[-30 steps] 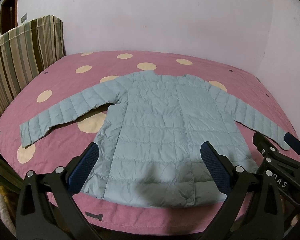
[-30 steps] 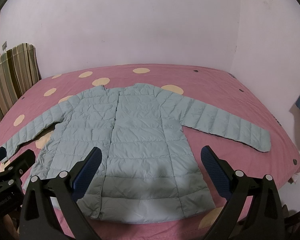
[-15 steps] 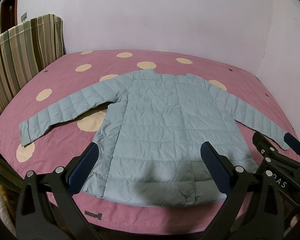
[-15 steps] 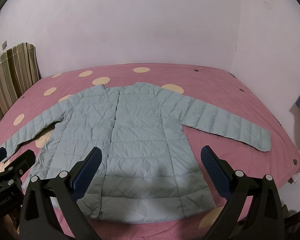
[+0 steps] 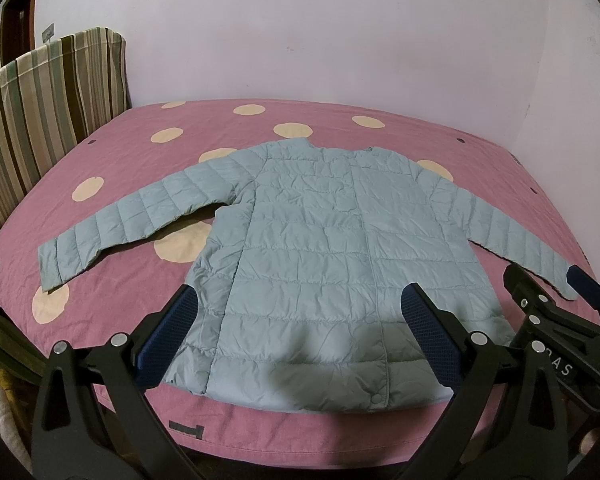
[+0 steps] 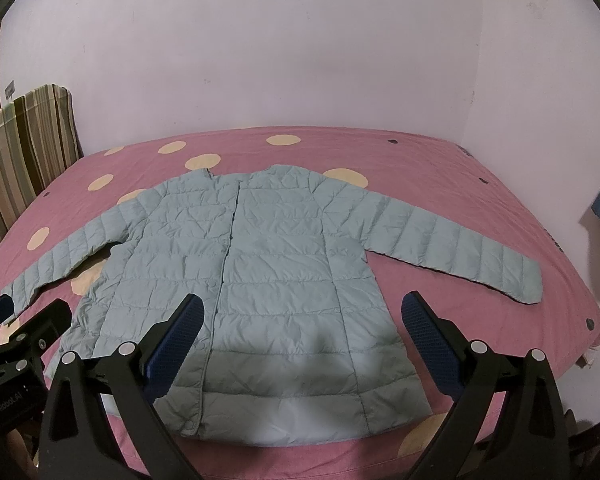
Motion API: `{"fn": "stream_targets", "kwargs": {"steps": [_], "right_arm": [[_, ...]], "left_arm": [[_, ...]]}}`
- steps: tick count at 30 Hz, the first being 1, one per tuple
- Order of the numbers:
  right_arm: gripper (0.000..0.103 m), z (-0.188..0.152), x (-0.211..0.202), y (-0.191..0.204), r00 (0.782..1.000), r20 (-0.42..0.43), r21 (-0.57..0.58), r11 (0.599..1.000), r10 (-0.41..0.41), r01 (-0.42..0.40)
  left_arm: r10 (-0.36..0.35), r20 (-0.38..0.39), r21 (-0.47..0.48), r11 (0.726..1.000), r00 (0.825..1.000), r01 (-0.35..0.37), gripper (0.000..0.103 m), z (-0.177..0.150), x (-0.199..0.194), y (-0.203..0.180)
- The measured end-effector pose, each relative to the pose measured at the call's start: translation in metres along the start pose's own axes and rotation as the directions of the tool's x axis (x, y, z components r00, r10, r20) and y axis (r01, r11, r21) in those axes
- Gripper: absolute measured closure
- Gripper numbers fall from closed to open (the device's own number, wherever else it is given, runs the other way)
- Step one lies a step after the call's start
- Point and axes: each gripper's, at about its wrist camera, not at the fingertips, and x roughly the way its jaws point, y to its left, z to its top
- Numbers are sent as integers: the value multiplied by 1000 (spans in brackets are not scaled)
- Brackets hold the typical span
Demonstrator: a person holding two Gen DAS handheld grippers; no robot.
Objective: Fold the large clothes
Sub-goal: 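Move the right gripper to the cuff of the sleeve beside it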
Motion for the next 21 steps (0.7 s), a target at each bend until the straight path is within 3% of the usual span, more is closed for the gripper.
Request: {"fn": "stream_targets", "kwargs": {"steps": [13,17,21], "right_arm": [[5,-10,11,-2,1000,-8,9,1000,5,-5],[5,-11,18,-6,1000,3,33,999,2,-2],[5,-8,37,-23,1000,1,77,997,-30,30]], "left_arm": [[9,-12,-6,1000,1000,-9,2,-2,5,2],[43,-35,-42,998,998,-44,2,-1,21,16],[147,-74,-103,983,986,-154,2,1,51,51]]}}
